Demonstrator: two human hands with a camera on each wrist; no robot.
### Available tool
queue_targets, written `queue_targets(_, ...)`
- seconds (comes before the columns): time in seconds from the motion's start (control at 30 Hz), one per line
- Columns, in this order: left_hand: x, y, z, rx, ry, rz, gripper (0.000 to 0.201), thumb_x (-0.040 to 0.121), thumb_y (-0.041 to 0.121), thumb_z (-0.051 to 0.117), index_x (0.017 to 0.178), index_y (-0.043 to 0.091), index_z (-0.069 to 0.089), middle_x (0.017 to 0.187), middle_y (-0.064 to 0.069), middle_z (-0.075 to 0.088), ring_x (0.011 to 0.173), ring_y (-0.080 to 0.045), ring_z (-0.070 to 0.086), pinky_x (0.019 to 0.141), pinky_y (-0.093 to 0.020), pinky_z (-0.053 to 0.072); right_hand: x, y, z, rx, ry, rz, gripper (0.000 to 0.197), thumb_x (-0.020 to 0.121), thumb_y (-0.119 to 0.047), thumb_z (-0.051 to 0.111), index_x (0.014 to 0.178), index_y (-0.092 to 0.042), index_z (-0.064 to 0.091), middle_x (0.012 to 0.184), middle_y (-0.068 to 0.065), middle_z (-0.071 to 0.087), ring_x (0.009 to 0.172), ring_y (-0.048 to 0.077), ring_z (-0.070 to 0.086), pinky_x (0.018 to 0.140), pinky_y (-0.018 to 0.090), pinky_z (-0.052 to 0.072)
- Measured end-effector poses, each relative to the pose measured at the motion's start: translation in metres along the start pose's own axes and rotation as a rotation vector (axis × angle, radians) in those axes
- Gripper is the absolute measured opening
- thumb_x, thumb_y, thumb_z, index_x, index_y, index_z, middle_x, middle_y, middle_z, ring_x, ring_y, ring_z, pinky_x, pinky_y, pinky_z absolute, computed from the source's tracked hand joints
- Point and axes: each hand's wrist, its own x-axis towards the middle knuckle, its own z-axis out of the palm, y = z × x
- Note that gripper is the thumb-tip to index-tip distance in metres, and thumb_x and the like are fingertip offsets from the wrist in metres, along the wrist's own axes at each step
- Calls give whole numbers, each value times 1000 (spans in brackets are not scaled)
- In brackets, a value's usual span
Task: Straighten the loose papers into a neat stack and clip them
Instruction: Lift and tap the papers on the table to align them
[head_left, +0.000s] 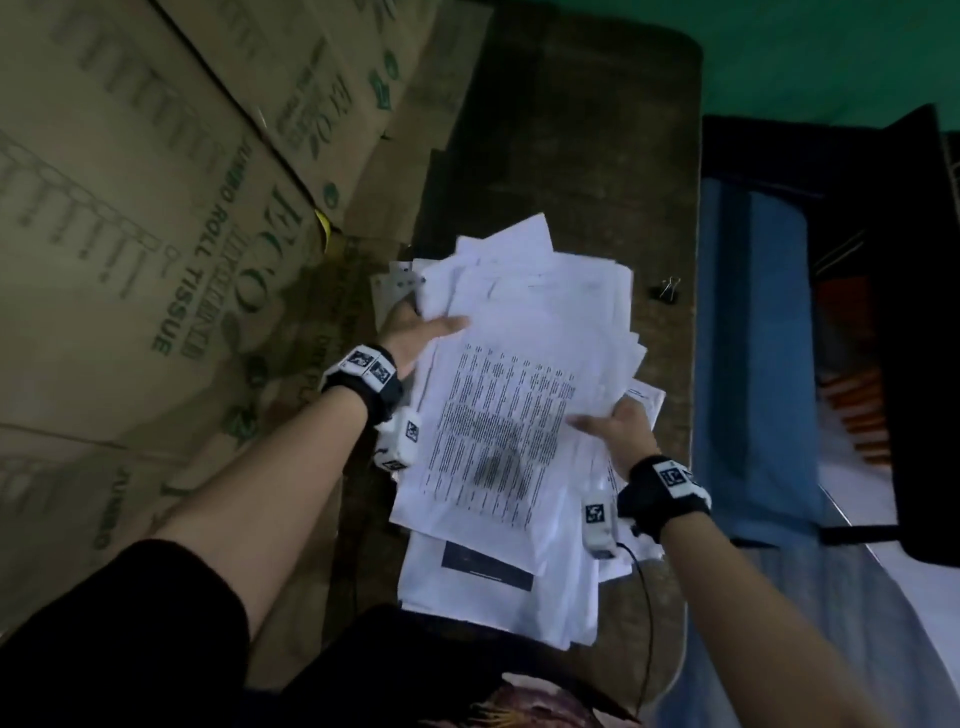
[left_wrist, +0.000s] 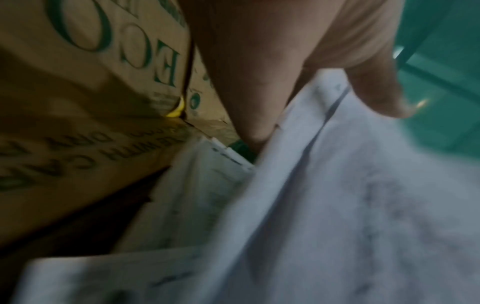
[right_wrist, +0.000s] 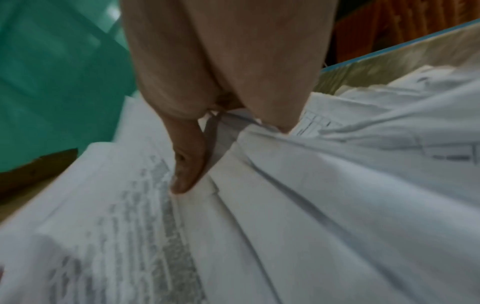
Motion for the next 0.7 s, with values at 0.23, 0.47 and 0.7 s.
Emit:
queue_targets(0.23,-58,-23,10,66,-218,-80,57,67,22,84,117,14,59,115,-2,67,111,-18,60,98,-33,47,-20,-50,-19,180,6,-233,41,77,12,69,109,-13,65,108,10,72,102,28,68,88,43,55)
queue_targets(0.47,-110,67,44,-90,143,450,15,86,4,68,89,18,65,67,21,67,64,9,61,63,-11,49,-58,-141,-23,276,195,-517,37,83,21,51,109,-5,57,95,-9,72,95,13,67,83,27,53)
queue_targets(0.7,-108,77,33,-177,8,344,37,74,-2,77,103,15,62,102,6,71,96,-1,68,93,-29,52,-72,-153,-29,272,143,-518,46,82,13,60,126,5,48,103,-15,71,97,-1,66,82,12,49)
